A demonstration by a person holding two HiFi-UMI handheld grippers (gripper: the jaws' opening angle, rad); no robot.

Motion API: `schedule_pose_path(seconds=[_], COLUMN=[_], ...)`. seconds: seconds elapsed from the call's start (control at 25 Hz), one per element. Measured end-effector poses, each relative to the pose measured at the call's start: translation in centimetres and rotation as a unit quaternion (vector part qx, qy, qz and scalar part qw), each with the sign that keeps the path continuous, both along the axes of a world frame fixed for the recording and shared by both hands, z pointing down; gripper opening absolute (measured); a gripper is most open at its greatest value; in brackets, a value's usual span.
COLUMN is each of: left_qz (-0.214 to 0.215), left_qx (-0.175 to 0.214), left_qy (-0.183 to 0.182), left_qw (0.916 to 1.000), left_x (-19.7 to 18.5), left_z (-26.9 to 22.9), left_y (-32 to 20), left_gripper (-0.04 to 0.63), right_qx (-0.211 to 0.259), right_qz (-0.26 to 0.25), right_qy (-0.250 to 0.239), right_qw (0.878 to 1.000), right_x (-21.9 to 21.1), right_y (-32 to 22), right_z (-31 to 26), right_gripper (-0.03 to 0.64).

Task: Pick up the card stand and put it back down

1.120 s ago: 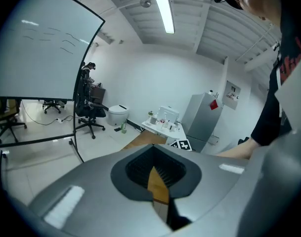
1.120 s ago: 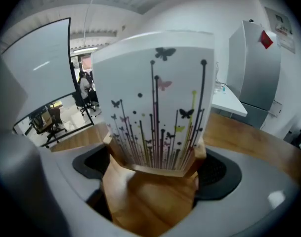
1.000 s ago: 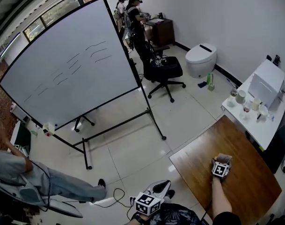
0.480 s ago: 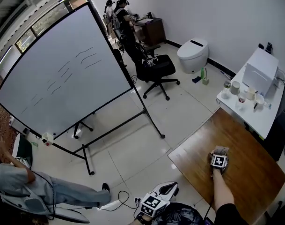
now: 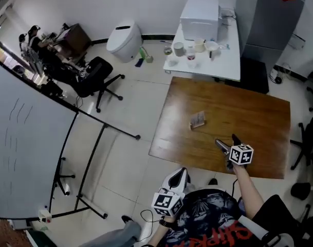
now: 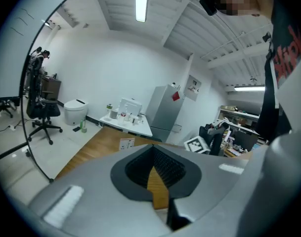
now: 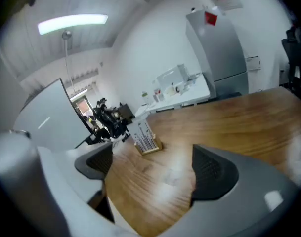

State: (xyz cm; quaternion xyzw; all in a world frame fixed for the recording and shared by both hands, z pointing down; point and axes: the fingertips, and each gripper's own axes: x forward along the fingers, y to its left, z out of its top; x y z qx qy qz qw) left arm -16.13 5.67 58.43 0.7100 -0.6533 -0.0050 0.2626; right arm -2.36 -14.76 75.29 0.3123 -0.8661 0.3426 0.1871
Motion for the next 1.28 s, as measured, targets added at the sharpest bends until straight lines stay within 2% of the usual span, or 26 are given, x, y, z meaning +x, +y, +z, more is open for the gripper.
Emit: schedule_pose_path(seconds=[0.04,0.12,0.28,0.44,0.56,0.68,0.84,0.88,0.96,1.04,1.28], left_qz=[0.012,0.04,0.097,0.148,0.187,0.212,0.23,0.231,0.231,0.233,0.239], left_qx=[0.001,0.004,0.022,0.065,0.083,0.075,0.061,0.059,0.06,0.059,0.055], left_qy=[0.002,0.01,0.018,0.011,0.013,0.01,0.013,0.021,0.038,0.041,0.034], left_qw=[0.9999,0.9991,0.9949,0.9868,0.9787,0.9743,0.9712,0.971,0.9704,0.9697,0.9688], left_x=[0.4,1.2,4.0,7.5,11.3,13.3,14.8,15.2,15.8,15.9,15.3], left_z=[0.3,0.7,-0.5,-3.0,-3.4,-2.7,-2.0,-2.1,-2.5,-2.9,-2.4], left_y=[-0.8,-3.0,-8.0,-11.6,-12.7,-12.2,-11.2,-10.9,-10.5,-10.0,-9.3], left_gripper=[-0.003,-0.003,-0.003,-0.003,-0.003,-0.003,-0.003,-0.002,-0.003,-0.003,-0.003], right_qx=[0.016,0.063,0.147,0.183,0.181,0.169,0.167,0.173,0.186,0.189,0.187], right_qz=[0.011,0.036,0.113,0.172,0.198,0.206,0.186,0.182,0.183,0.191,0.198], right_qy=[-0.019,-0.039,-0.039,-0.051,-0.064,-0.069,-0.066,-0.058,-0.043,-0.041,-0.054], right_qw=[1.0,0.997,0.982,0.967,0.961,0.961,0.966,0.966,0.964,0.962,0.961], right_x=[2.1,6.4,15.0,20.8,24.6,26.3,26.7,27.0,27.8,28.2,27.6], right_y=[0.4,0.9,1.7,3.6,5.7,7.5,9.5,9.9,10.4,10.6,11.3], right_z=[-2.4,-7.3,-15.0,-18.9,-19.9,-19.8,-20.8,-21.3,-22.6,-23.2,-22.8], right_gripper=[0.468,0.421,0.314,0.26,0.233,0.225,0.219,0.195,0.103,0.052,0.015])
